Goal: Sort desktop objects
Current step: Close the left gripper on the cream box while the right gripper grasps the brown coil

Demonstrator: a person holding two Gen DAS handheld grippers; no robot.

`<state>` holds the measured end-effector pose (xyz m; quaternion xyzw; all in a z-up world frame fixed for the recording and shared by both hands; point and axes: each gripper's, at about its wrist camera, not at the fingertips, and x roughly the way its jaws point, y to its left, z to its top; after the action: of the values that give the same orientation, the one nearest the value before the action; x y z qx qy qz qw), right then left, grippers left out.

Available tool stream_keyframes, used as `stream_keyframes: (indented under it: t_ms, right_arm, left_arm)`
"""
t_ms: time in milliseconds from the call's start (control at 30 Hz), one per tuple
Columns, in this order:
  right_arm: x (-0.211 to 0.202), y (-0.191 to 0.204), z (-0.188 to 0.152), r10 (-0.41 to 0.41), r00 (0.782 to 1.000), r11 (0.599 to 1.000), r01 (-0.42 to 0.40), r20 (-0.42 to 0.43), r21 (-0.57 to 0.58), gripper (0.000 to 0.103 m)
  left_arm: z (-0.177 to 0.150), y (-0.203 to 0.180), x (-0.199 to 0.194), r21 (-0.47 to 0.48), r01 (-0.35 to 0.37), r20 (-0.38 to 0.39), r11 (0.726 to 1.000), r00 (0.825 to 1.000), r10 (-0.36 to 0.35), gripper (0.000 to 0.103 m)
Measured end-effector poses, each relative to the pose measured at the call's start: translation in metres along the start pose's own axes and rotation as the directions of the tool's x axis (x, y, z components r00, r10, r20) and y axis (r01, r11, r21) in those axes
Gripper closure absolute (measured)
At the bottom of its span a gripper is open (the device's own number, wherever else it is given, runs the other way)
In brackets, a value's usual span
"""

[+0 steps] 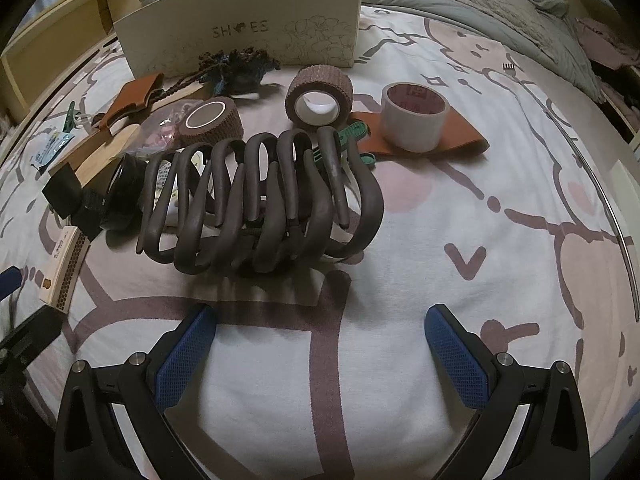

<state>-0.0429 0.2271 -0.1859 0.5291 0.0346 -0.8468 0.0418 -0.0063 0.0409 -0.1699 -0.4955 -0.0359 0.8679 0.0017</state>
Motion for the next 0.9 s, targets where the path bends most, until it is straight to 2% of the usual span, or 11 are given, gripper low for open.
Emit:
stream_keyframes:
  t_ms: [167,267,333,467,600,733,900]
  right_arm:
    - [0.003,-0.004,0.005,0.017,1.0,1.0,-0.017,-0.016,0.006,0.0]
    - [0.0,-0.003,0.008,0.015,1.0,1.0,-0.015,-0.013,0.005,0.0]
    - [-0.003,-0.002,0.008,0.026,1.0,1.0,-0.026,0.01,-0.001,0.0]
    - [-0.011,0.0,0.013,0.054,0.996,0.999,-0.054,0.065,0.0,0.0]
    - [-0.019,0.001,0.023,0.069,0.991,0.998,-0.07,0.117,0.005,0.0]
    - [-0.021,0.003,0.024,0.084,0.987,0.996,-0.085,0.134,0.001,0.0]
    - [-0.018,0.012,0.026,0.104,0.986,0.995,-0.103,0.128,-0.018,0.0]
  left_arm:
    - [-0.001,0.001,0.006,-0.017,-0.015,-0.005,1.0,1.0,0.015,0.002]
    - [-0.001,0.003,0.007,-0.026,-0.021,0.005,0.999,1.0,0.021,0.008]
    - [0.0,0.004,0.006,-0.034,-0.017,0.012,0.999,1.0,0.018,0.017]
    - [0.001,0.007,0.002,-0.056,0.017,0.027,0.998,1.0,-0.016,0.028]
    - [0.002,0.005,0.001,-0.044,0.026,0.022,0.999,0.999,-0.025,0.045]
    - [0.001,0.002,0.0,-0.02,0.041,0.014,0.999,0.999,-0.041,0.06]
    - [0.001,0.002,-0.003,0.005,0.05,0.015,0.999,0.999,-0.05,0.071]
